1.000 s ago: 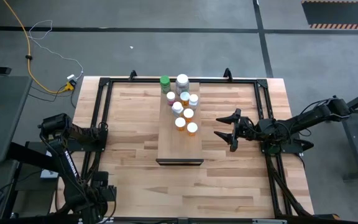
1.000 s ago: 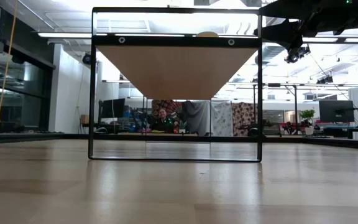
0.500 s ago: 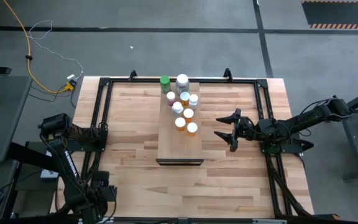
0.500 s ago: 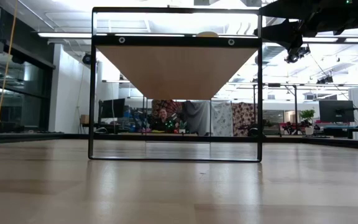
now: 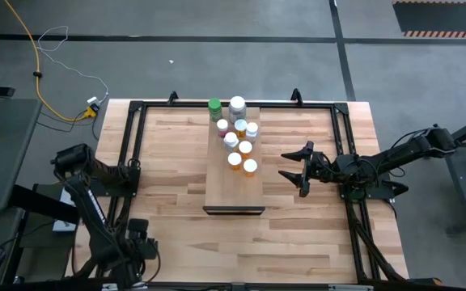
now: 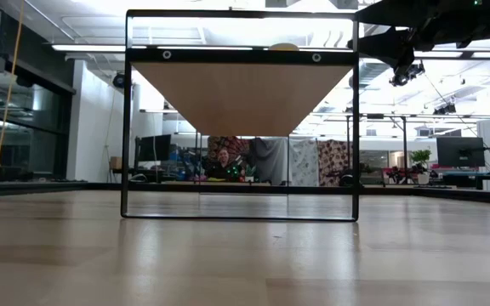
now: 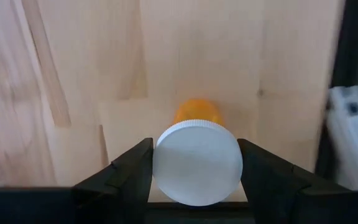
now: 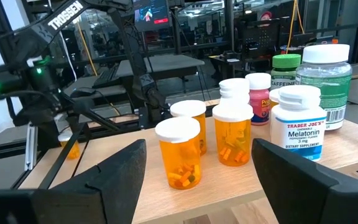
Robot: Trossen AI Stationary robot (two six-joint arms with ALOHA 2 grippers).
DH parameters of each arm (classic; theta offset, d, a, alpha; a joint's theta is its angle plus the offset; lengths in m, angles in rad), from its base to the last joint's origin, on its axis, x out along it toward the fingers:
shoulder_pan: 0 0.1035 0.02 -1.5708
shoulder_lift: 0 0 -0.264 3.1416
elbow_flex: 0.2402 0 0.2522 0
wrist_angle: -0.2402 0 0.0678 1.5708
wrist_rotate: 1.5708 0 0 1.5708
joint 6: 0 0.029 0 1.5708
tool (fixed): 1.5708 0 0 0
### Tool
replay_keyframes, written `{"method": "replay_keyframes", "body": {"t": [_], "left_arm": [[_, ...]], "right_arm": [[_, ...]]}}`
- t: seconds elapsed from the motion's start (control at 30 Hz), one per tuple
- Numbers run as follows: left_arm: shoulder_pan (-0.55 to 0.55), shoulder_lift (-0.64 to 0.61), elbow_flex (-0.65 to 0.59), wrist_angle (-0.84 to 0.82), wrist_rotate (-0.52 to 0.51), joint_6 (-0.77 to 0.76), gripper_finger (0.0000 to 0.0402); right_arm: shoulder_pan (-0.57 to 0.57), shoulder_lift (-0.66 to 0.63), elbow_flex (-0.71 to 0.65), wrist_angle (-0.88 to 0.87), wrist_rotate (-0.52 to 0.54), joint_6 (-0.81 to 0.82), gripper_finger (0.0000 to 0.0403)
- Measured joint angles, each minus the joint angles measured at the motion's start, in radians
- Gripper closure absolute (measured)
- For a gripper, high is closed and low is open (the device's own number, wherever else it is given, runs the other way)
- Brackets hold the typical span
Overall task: Pick and place medicine bottles onto shelf by color
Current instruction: Put the orange pill bottle on the shelf
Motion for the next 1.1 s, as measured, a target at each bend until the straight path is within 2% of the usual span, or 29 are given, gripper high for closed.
{"method": "replay_keyframes", "body": {"t": [0.23, 0.47, 0.63, 0.8, 0.93, 1.1], "left_arm": [[0.085, -0.109, 0.104, -0.089, -0.043, 0.085, 0.0203], [0.195, -0.181, 0.333, -0.333, -0.137, 0.139, 0.0204], [0.326, -0.18, 0.546, -0.472, -0.253, 0.243, 0.0204], [0.528, -0.176, 0.656, -0.485, -0.344, 0.453, 0.0204], [0.721, -0.148, 0.667, -0.464, -0.298, 0.609, 0.0204], [0.901, -0.067, 0.667, -0.363, -0.164, 0.808, 0.0204]], "right_arm": [[0.0, 0.0, 0.0, 0.0, 0.0, 0.0, 0.0121], [0.0, 0.0, 0.0, 0.002, 0.0, 0.003, 0.0121], [0.0, 0.0, 0.0, 0.002, 0.0, 0.003, 0.0121], [0.0, 0.0, 0.0, 0.003, 0.0, 0.011, 0.0121], [0.0, 0.0, 0.0, 0.003, -0.001, 0.012, 0.0121], [0.0, 0.0, 0.0, -0.001, -0.002, 0.026, 0.0121]]}}
